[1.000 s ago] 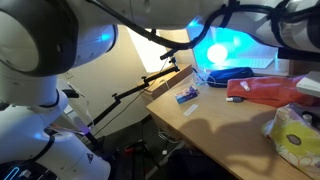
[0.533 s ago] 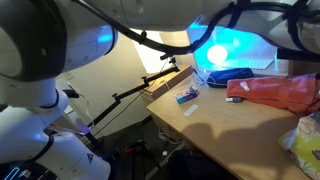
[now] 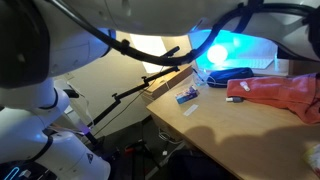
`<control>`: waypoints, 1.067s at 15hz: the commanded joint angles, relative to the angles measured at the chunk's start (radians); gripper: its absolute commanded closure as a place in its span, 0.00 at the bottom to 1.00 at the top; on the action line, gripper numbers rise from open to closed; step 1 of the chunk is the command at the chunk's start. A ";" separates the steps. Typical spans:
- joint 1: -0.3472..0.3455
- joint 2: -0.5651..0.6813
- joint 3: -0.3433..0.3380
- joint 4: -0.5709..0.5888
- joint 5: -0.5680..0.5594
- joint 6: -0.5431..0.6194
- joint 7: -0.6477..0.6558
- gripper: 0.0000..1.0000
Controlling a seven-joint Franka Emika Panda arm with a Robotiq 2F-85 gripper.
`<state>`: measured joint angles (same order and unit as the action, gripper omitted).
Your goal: Slide the bag to the right, move the two nail polish bottles on the table to the right, pull the peach towel forward and put the two nail polish bottles on the towel
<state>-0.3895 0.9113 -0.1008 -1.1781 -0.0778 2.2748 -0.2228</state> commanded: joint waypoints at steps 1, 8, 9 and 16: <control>-0.009 -0.036 -0.006 -0.027 0.009 0.029 0.033 0.98; -0.014 -0.064 0.095 -0.074 0.005 0.021 -0.133 0.32; -0.015 -0.068 0.118 -0.085 0.005 0.025 -0.171 0.23; 0.072 -0.089 0.164 -0.175 -0.019 -0.034 -0.382 0.00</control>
<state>-0.3535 0.8803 0.0600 -1.2684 -0.0844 2.2718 -0.5291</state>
